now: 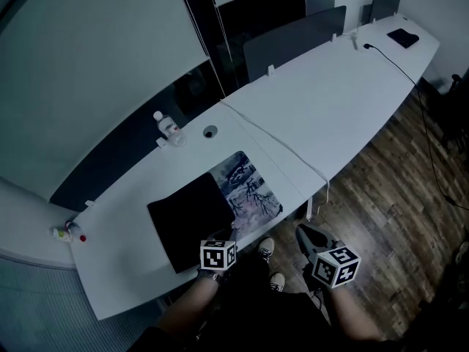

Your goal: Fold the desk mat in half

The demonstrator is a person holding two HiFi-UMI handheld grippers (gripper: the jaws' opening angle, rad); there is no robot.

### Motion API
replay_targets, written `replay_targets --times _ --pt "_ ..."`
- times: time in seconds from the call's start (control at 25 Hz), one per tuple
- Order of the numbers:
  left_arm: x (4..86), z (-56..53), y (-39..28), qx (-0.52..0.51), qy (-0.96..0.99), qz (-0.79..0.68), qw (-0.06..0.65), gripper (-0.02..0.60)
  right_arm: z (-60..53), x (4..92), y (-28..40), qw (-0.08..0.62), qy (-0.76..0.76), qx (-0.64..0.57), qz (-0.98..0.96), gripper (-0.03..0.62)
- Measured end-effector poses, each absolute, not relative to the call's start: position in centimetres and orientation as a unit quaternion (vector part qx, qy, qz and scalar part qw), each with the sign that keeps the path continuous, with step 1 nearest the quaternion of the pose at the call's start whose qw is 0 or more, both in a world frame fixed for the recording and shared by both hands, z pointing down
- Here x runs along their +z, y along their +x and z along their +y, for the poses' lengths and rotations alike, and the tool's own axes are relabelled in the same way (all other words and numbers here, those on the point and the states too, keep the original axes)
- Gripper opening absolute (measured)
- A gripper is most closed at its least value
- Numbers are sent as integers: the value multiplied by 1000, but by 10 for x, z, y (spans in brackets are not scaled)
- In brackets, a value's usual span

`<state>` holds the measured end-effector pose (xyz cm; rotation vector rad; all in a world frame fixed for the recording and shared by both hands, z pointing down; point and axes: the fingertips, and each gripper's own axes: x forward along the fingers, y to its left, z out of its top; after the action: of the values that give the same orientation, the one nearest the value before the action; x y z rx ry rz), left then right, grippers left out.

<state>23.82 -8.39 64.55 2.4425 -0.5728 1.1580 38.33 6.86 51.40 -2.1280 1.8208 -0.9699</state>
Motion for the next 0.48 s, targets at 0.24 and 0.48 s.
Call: replay_targets --times 0.24,0.48 --pt "644 -83 258 414 875 -174 184 41 54 518 385 91 -716 -331 608 23" --pt "644 -78 277 419 880 -139 175 41 46 515 392 101 -724 -333 595 23"
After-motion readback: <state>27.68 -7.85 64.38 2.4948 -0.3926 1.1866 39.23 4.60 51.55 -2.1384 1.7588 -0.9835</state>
